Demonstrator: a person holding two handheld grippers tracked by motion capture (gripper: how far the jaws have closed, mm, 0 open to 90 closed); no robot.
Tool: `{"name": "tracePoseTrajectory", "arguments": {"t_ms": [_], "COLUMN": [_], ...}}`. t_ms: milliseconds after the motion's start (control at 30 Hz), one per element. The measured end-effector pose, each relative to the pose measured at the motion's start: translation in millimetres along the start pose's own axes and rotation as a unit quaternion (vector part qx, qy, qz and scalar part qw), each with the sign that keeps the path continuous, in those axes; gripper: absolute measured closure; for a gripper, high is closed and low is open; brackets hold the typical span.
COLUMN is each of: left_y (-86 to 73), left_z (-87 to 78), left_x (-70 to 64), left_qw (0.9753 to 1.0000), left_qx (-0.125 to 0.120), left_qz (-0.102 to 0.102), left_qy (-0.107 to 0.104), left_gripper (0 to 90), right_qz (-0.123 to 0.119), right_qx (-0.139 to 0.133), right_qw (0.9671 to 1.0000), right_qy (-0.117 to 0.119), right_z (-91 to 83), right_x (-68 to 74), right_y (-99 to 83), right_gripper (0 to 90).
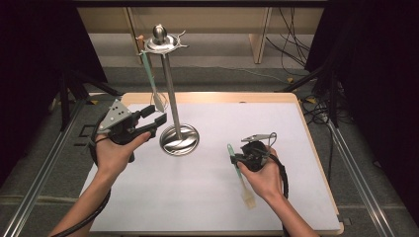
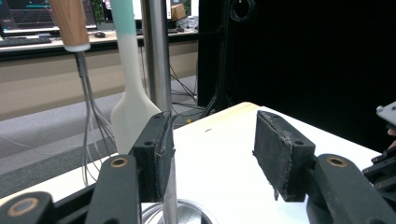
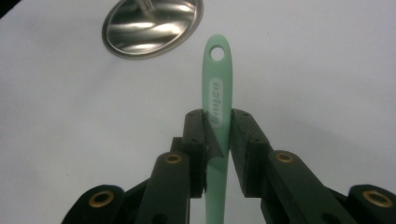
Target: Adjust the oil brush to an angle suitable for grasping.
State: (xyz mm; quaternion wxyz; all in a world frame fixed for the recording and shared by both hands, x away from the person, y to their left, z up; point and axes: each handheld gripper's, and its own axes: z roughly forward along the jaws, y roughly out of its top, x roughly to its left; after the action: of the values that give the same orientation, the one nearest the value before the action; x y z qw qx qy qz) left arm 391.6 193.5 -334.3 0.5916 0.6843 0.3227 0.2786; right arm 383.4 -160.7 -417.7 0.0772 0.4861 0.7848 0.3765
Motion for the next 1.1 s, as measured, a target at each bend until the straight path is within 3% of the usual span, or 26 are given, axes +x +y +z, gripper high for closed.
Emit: {"name": "tracePoseTrajectory", "arguments": {"t_ms": [67, 100, 200, 233, 367, 400, 433, 467, 500, 567, 633, 667, 700, 733, 767, 800, 833, 900, 933, 967, 1000, 1033, 1067, 1100], "left_y": [-1.3, -2.1, -5.7, -7.3, -11.0, -10.9, -10.9, -10.7, -10.6, -9.9, -9.6, -9.3, -9.3, -9.2, -9.2, -9.0, -8.9, -9.0, -8.8, -8.8, -8.6, -8.7, -8.9, -8.9], "left_z": [1.7, 2.4, 5.8, 7.2, 12.0, 12.3, 12.5, 12.3, 12.1, 11.7, 11.6, 11.7, 11.8, 11.6, 11.6, 11.6, 11.6, 11.8, 11.7, 11.7, 11.6, 11.6, 11.6, 11.6], "left_x": [-0.7, -1.6, -4.0, -5.3, -10.2, -10.7, -11.3, -11.7, -12.5, -12.5, -13.3, -13.0, -13.5, -13.9, -14.3, -14.4, -14.4, -15.8, -15.9, -16.4, -16.3, -16.9, -17.6, -18.1], "left_qw": [1.0000, 0.9999, 0.9998, 0.9997, 0.9993, 0.9993, 0.9993, 0.9994, 0.9993, 0.9994, 0.9994, 0.9994, 0.9994, 0.9993, 0.9993, 0.9994, 0.9994, 0.9993, 0.9993, 0.9992, 0.9993, 0.9992, 0.9991, 0.9991], "left_qx": [0.001, 0.001, 0.005, 0.008, 0.013, 0.013, 0.011, 0.011, 0.010, 0.007, 0.005, 0.005, 0.005, 0.006, 0.005, 0.005, 0.004, 0.003, 0.002, 0.002, 0.002, 0.002, 0.001, 0.000], "left_qz": [-0.001, -0.006, -0.010, -0.016, -0.019, -0.017, -0.016, -0.015, -0.018, -0.013, -0.016, -0.012, -0.012, -0.011, -0.012, -0.010, -0.008, -0.014, -0.012, -0.012, -0.008, -0.008, -0.010, -0.010], "left_qy": [-0.006, -0.008, -0.014, -0.017, -0.029, -0.030, -0.031, -0.031, -0.031, -0.031, -0.032, -0.032, -0.034, -0.034, -0.034, -0.034, -0.034, -0.036, -0.037, -0.037, -0.038, -0.039, -0.040, -0.041], "left_gripper": [47.2, 47.2, 46.9, 46.7, 46.1, 46.1, 46.0, 46.0, 46.0, 46.1, 46.1, 46.1, 46.1, 46.1, 46.1, 46.1, 46.2, 46.2, 46.2, 46.3, 46.3, 46.3, 46.3, 46.4], "right_qz": [-0.009, -0.023, -0.021, -0.035, -0.039, -0.053, -0.035, -0.043, -0.058, -0.051, -0.060, -0.078, -0.061, -0.059, -0.080, -0.062, -0.074, -0.071, -0.063, -0.078, -0.063, -0.074, -0.083, -0.076], "right_qx": [-0.017, -0.029, -0.043, -0.052, -0.072, -0.082, -0.095, -0.112, -0.095, -0.100, -0.110, -0.117, -0.119, -0.137, -0.128, -0.125, -0.143, -0.139, -0.157, -0.144, -0.142, -0.153, -0.151, -0.173], "right_qw": [0.9998, 0.9992, 0.9986, 0.9979, 0.9964, 0.9949, 0.9946, 0.9924, 0.9936, 0.9932, 0.9917, 0.9893, 0.9906, 0.9883, 0.9881, 0.9898, 0.9863, 0.9874, 0.9849, 0.9860, 0.9875, 0.9851, 0.9848, 0.9815], "right_qy": [0.005, -0.013, -0.024, -0.017, -0.025, -0.024, -0.025, -0.027, -0.023, -0.029, -0.028, -0.038, -0.030, -0.034, -0.031, -0.029, -0.036, -0.025, -0.035, -0.029, -0.026, -0.026, -0.024, -0.029], "right_z": [-4.3, -6.2, -12.1, -13.0, -19.0, -19.3, -18.7, -18.2, -22.9, -26.1, -26.2, -27.6, -26.8, -25.5, -28.8, -31.0, -29.5, -33.3, -32.7, -36.5, -37.8, -37.4, -38.5, -36.0], "right_x": [1.6, 2.7, 9.0, 8.3, 17.3, 16.9, 20.2, 20.5, 20.2, 24.9, 25.6, 23.9, 27.1, 27.8, 25.5, 28.4, 27.7, 28.7, 31.1, 29.7, 33.0, 32.2, 32.0, 34.0], "right_y": [0.4, 1.4, 2.5, 3.3, 5.4, 6.4, 6.2, 6.9, 8.7, 9.5, 10.4, 11.9, 11.7, 12.1, 14.1, 14.3, 15.3, 17.2, 17.4, 19.5, 19.1, 20.3, 21.0, 20.8], "right_gripper": [77.2, 77.2, 77.3, 77.3, 77.4, 77.5, 77.7, 78.1, 78.1, 78.1, 78.2, 78.2, 78.2, 78.3, 78.3, 78.2, 78.3, 78.3, 78.3, 78.3, 78.3, 78.3, 78.2, 78.2]}}
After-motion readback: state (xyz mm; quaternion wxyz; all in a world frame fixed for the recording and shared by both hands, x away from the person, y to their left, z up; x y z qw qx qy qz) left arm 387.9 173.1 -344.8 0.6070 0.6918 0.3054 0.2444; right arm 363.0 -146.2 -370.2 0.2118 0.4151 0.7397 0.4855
